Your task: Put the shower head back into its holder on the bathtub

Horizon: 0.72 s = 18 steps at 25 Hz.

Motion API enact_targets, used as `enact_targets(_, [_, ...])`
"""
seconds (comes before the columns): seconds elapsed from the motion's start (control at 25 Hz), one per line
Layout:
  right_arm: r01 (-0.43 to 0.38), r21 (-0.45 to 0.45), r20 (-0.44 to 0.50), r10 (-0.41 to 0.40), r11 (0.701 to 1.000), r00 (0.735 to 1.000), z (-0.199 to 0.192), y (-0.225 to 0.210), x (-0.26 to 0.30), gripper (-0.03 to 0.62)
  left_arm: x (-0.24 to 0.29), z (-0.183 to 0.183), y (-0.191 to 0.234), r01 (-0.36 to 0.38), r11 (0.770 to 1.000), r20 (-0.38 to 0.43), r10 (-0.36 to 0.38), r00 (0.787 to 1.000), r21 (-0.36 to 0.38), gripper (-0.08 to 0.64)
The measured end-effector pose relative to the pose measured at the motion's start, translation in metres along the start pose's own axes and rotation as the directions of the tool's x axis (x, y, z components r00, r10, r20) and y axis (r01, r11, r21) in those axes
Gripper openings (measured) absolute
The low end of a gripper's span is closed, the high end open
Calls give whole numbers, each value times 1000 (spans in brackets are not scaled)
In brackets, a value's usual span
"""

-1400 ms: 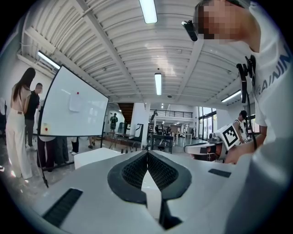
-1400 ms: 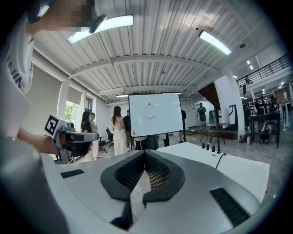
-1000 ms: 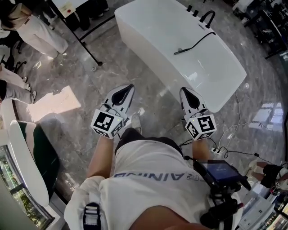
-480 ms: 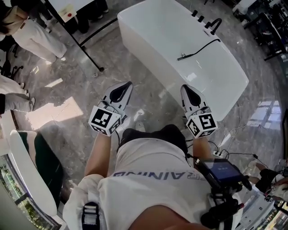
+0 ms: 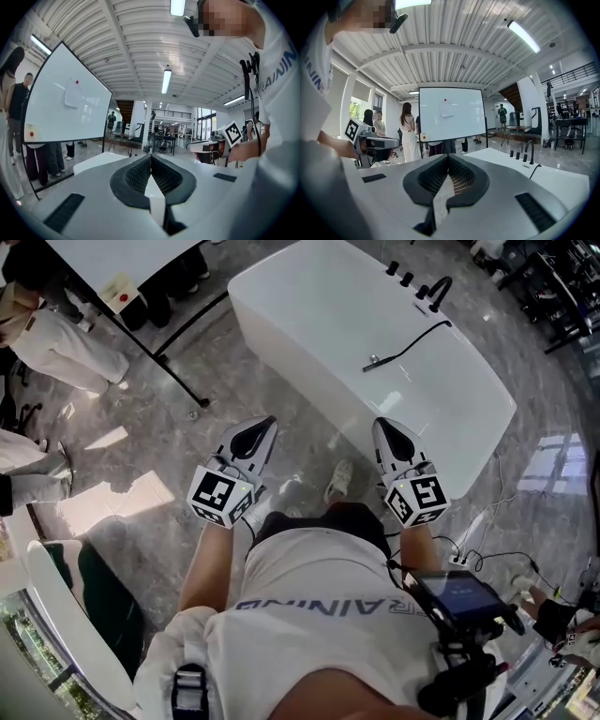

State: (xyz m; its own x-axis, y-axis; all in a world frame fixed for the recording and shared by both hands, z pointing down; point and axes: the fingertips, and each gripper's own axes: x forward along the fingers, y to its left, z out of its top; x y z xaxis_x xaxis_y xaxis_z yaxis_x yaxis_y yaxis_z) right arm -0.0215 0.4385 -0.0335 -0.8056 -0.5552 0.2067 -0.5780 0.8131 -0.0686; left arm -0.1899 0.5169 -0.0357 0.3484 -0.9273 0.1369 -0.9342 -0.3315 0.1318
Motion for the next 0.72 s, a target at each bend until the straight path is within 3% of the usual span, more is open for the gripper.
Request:
enact_targets(0.32, [2,14,18,-2,1000,1000,12,-68,34,12,75,15,10,9,1000,-6,-9,1000,19,17])
enact_targets(0.72, [6,38,32,-7,999,999,28,-205,67,12,214,37,9,7,1000,-29,-7,1000,22,17])
